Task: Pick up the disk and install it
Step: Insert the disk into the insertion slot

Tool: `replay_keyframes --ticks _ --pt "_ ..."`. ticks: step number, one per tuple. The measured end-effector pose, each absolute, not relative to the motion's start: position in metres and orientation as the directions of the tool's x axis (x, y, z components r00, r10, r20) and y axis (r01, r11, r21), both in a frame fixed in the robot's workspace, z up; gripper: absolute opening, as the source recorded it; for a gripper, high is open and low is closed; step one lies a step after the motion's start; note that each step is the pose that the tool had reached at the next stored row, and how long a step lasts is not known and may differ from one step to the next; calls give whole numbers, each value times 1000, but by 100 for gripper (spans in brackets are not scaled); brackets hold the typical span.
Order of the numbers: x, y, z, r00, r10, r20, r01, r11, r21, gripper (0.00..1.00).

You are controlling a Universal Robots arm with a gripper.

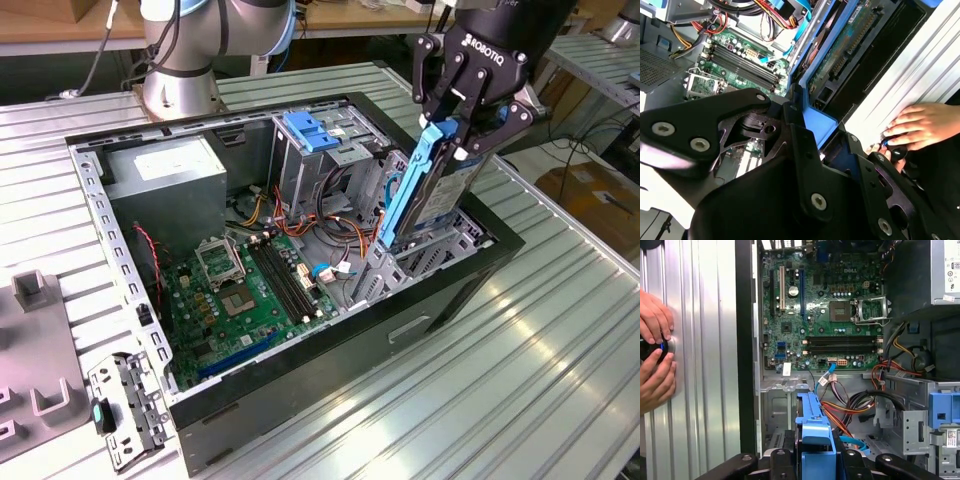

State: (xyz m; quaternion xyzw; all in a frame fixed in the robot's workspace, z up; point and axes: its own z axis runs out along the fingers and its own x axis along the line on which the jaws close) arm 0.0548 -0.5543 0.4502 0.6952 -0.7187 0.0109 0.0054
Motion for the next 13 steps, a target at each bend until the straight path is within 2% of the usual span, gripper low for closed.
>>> replay_keyframes --ticks 13 --pt "55 -555 443 -33 -999 21 -999 33 -8 37"
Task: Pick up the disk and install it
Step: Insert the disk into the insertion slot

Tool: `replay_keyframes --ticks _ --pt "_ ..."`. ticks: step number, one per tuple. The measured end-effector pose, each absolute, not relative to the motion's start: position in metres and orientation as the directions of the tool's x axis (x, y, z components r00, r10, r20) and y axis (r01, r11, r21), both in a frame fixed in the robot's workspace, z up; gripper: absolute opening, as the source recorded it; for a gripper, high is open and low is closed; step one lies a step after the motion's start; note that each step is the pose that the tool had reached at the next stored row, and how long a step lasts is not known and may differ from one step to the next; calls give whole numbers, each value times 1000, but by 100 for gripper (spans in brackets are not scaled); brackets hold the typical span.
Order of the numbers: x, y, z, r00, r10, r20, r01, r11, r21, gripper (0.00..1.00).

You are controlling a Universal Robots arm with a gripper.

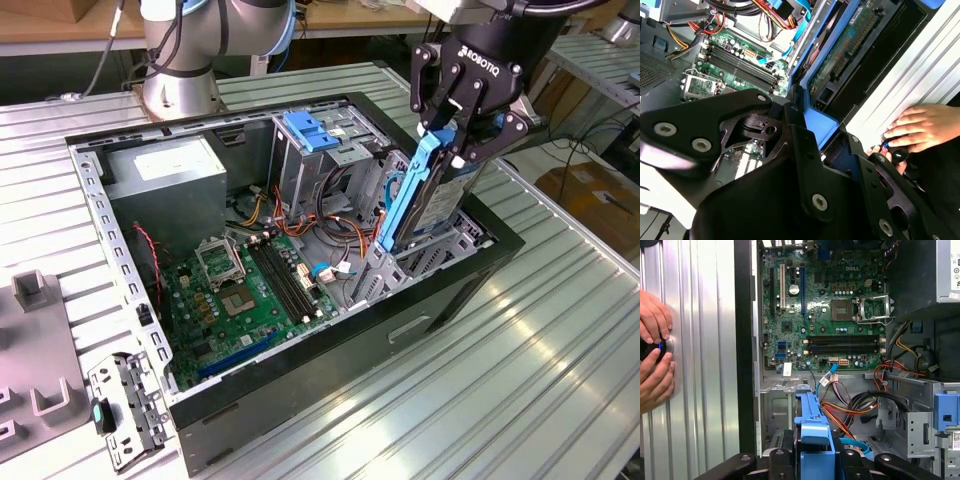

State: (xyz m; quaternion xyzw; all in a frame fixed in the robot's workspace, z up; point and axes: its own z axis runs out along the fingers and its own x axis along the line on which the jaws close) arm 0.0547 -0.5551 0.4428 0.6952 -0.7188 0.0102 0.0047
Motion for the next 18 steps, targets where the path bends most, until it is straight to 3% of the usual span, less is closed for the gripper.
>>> replay_keyframes --ticks 7,9,11,12,16,18 --pt "55 -555 443 -33 -999 21 -999 33 -8 37" --pt "55 -555 443 -33 -999 21 -999 33 -8 44" --pt "55 -555 439 -33 -999 21 -999 33 -8 44" --pt "55 -555 437 -33 -999 21 -999 33 -8 51" --pt "55 -555 428 -33 -999 21 -999 33 -8 51" --pt "55 -555 421 -33 -999 21 -999 33 -8 43"
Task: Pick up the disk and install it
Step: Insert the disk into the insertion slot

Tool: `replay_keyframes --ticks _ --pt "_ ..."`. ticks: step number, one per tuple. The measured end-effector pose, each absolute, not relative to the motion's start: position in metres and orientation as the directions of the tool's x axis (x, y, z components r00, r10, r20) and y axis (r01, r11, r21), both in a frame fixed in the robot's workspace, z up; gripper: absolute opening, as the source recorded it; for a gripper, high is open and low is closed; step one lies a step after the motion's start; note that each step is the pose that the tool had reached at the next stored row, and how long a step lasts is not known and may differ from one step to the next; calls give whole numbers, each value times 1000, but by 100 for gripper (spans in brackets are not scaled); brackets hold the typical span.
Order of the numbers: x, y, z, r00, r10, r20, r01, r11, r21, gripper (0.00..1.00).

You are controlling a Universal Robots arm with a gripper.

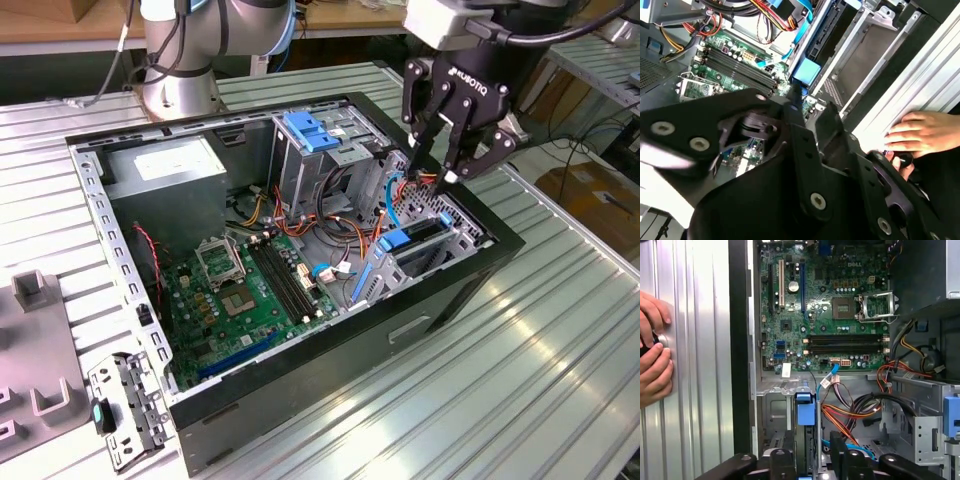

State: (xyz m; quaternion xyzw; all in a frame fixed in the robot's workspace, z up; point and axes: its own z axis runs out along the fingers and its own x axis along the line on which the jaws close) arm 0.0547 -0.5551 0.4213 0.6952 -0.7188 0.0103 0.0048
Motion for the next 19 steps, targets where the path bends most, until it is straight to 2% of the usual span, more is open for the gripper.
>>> replay_keyframes --ticks 4,6,7,19 --pt "55 -555 413 -33 -999 21 -999 33 -8 18" --pt "55 -555 409 -33 -999 21 -999 33 -8 18" --pt "55 -555 407 -33 -999 21 -999 33 -8 11" --pt "55 -555 381 -33 -999 21 -999 33 -8 11"
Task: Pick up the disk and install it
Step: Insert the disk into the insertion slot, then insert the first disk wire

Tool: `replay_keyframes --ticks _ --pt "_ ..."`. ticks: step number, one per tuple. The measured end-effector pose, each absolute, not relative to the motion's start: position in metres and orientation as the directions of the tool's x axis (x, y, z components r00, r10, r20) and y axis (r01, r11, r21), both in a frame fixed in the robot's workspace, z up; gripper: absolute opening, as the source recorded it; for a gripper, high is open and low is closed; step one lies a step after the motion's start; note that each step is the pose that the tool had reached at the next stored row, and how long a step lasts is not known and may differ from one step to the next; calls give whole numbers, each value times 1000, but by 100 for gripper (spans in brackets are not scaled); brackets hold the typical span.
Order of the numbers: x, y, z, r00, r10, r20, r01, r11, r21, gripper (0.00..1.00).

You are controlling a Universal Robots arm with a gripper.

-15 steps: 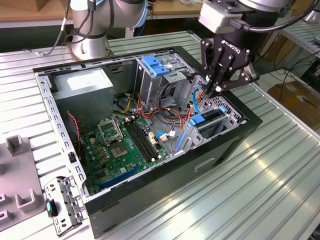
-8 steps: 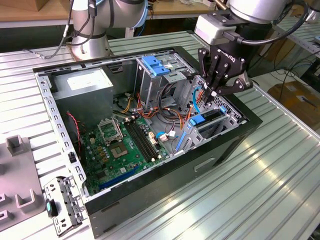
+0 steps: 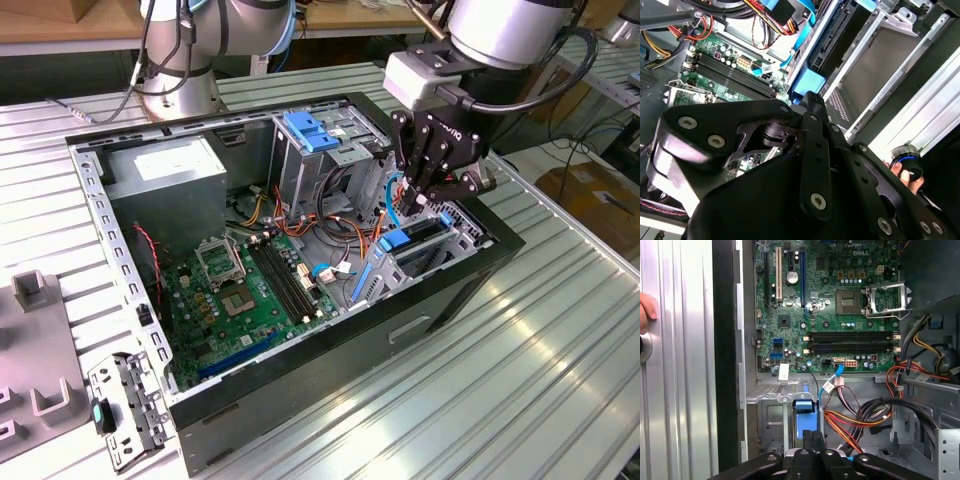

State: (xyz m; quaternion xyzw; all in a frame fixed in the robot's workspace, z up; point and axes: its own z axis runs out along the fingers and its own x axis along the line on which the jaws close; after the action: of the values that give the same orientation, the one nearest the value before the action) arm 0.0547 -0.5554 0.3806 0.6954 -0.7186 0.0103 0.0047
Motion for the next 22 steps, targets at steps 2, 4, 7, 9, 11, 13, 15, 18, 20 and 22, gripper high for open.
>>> replay_keyframes --ticks 2,4,7,9,11,13,15,18,20,22 --pt "55 -555 379 -33 -999 21 -999 33 -8 11" --pt "55 -555 379 -33 -999 21 -999 33 -8 11" --pt "55 -555 379 -33 -999 21 -999 33 -8 11" --pt "55 -555 379 -33 -999 21 -999 33 -8 11" --pt "55 -555 379 -33 -999 21 -999 33 -8 11" --pt "55 -555 379 -33 -999 21 -999 33 -8 11" --pt "55 -555 379 -33 -999 21 -999 33 -8 11" --pt "55 -555 379 -33 -999 21 -999 33 -8 11" --pt "56 -555 378 -33 -999 21 -999 33 -8 11" --pt "64 -555 378 -33 -999 21 -999 33 -7 11"
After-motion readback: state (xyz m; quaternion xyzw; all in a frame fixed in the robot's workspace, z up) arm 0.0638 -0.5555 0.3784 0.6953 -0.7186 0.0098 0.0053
